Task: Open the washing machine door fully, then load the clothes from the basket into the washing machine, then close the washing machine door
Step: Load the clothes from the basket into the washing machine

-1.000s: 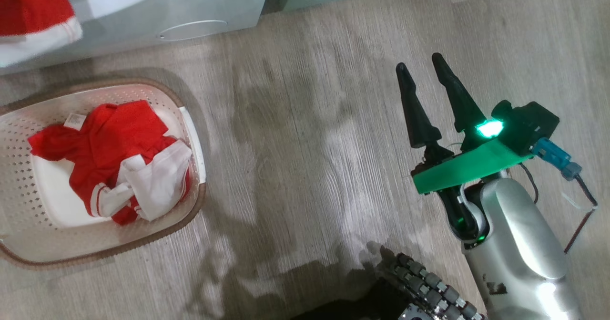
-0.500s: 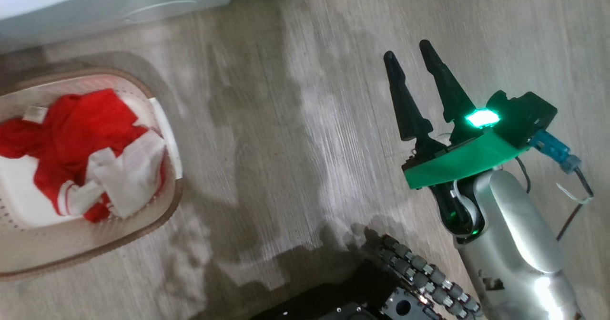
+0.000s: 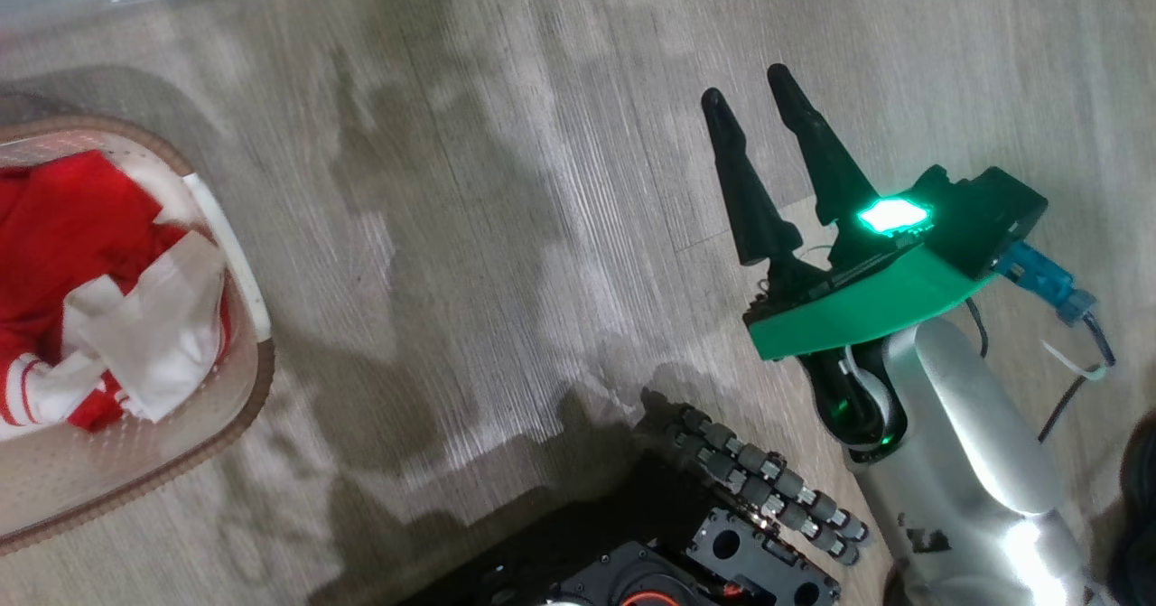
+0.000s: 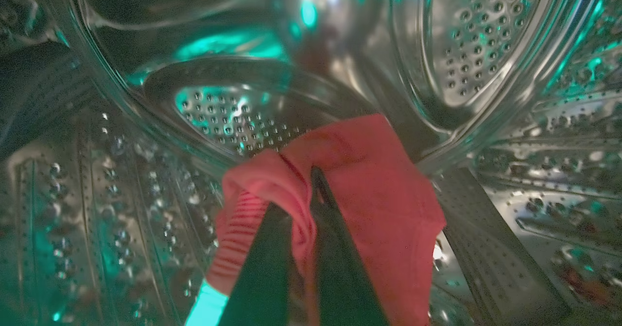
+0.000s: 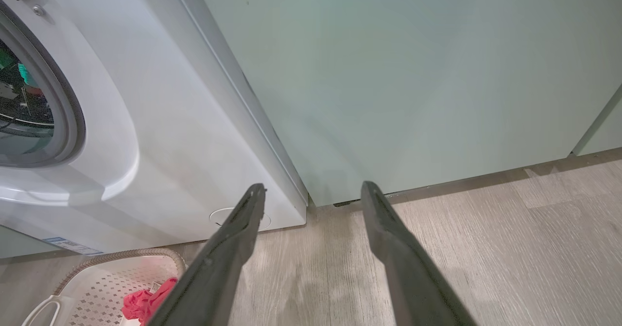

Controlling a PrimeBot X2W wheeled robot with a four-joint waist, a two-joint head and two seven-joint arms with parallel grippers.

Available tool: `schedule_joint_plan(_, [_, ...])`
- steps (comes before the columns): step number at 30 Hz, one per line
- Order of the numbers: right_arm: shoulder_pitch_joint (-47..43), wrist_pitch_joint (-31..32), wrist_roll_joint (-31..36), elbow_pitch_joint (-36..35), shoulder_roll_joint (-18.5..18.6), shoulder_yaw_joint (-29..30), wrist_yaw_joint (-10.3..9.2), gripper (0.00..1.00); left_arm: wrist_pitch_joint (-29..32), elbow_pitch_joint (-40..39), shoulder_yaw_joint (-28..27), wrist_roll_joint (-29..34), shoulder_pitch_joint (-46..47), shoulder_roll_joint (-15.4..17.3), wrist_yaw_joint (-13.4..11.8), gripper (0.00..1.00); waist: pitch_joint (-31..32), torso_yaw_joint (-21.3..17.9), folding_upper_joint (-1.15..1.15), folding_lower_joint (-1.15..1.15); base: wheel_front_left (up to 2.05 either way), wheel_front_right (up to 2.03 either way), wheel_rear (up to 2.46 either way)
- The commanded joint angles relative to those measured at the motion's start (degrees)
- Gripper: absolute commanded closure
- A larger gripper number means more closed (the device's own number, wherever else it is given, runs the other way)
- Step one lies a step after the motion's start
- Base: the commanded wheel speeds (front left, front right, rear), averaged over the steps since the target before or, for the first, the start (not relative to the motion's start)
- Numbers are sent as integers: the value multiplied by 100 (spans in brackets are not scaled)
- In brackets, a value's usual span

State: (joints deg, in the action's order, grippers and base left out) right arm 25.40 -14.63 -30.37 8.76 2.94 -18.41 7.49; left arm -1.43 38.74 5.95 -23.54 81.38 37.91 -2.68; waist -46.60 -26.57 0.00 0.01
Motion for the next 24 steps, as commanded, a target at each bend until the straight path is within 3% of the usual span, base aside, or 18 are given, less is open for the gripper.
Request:
schedule_joint_plan(1, [-49, -37, -55, -182, -6, -91, 0, 0, -145, -69, -84, 68, 117, 345, 21, 100, -47, -43, 0, -1, 0, 0, 0])
schedule_joint_plan(11, [17, -37, -101, -166, -6, -75, 0, 0, -433, 696, 69, 24, -70, 228, 233, 100, -79, 34, 0, -1, 0, 0, 0])
schedule_joint_plan(12, [27, -37, -93, -159, -6, -71, 0, 0, -456, 735, 86, 26, -77, 205, 228, 62, -69, 52, 0, -1, 0, 0, 0])
schedule_joint_plan(13, [34, -37, -83, -149, -6, -68, 0, 0, -473, 769, 114, 35, -90, 180, 232, 0, -51, 71, 0, -1, 0, 0, 0])
schedule_joint_plan(24, [-23, -37, 132, -48, -6, 77, 0, 0, -1043, 673, 197, -55, -626, -220, 195, 0, 345, 383, 0, -1, 0, 0, 0])
